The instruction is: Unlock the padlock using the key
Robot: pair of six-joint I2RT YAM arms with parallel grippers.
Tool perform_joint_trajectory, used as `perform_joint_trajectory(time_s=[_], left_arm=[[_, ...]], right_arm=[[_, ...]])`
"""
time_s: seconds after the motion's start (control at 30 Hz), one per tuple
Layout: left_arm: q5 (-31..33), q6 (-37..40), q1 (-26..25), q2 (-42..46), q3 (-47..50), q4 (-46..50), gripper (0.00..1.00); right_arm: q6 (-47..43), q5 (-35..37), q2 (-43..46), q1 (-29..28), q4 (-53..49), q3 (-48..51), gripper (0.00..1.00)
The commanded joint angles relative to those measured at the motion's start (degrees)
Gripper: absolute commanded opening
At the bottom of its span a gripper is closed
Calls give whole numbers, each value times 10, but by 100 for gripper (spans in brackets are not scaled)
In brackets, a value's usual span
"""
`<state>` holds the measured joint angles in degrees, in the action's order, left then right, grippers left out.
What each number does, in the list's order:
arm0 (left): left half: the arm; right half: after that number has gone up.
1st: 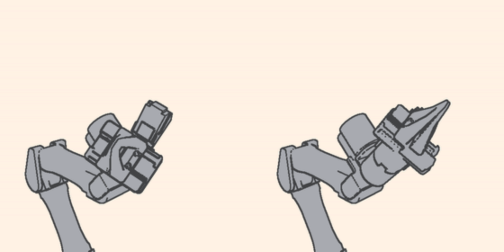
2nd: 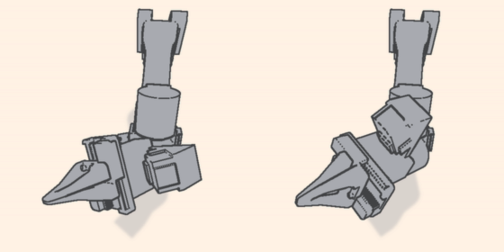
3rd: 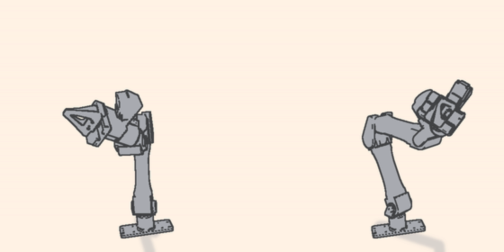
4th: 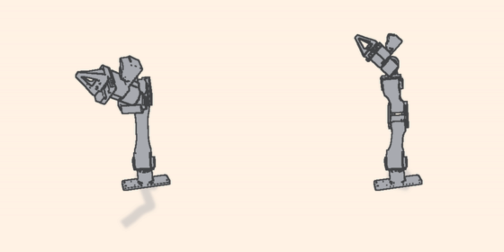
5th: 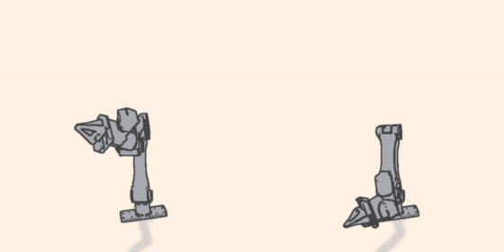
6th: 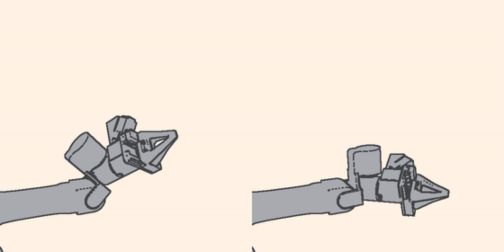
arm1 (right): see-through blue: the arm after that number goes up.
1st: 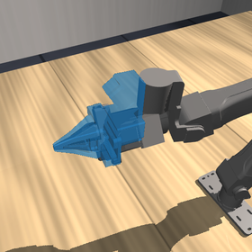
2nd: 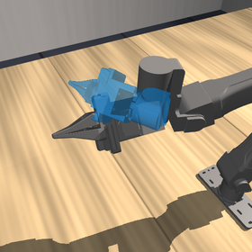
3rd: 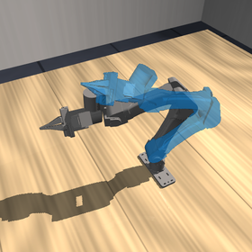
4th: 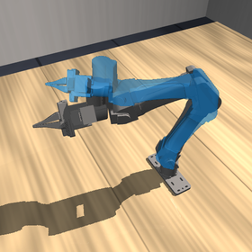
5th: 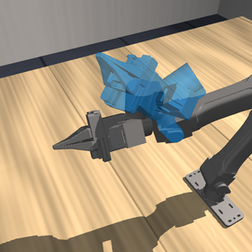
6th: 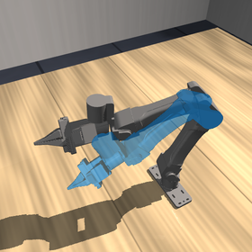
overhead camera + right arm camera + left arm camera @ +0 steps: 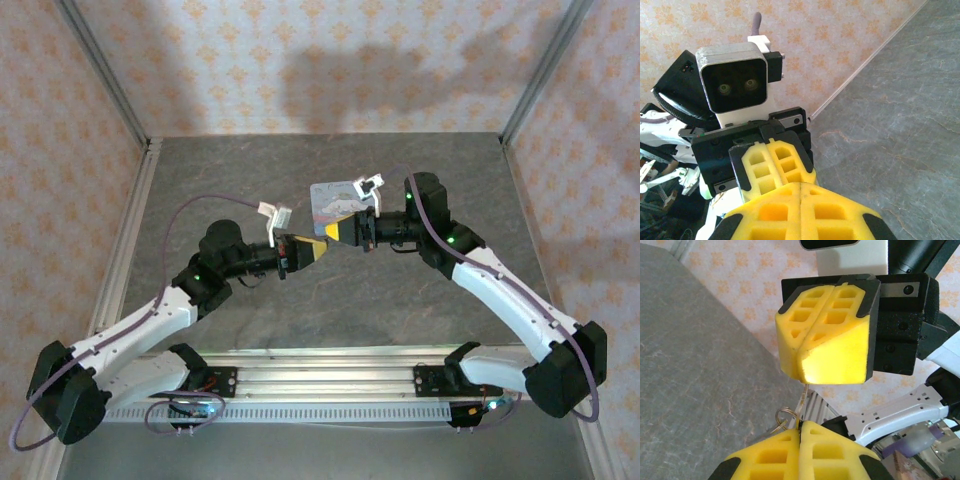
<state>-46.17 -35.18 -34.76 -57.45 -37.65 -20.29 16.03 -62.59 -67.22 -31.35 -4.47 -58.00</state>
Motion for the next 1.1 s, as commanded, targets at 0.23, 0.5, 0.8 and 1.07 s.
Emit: perform_joint_trajectory(time_s=[0.23, 0.5, 0.8, 1.07], left_arm=[[88, 42, 10, 57, 23, 66, 0], [111, 42, 11, 73, 35, 104, 0], [210, 100, 11, 34, -29, 325, 0], [384, 49, -64, -31, -60, 515, 26]], right_arm=[[-5, 113, 31, 1, -32, 4, 59], [7, 144, 18, 5, -58, -1, 29], [1, 267, 0, 4, -133, 18, 33], [28, 290, 10, -9, -120, 106, 32]])
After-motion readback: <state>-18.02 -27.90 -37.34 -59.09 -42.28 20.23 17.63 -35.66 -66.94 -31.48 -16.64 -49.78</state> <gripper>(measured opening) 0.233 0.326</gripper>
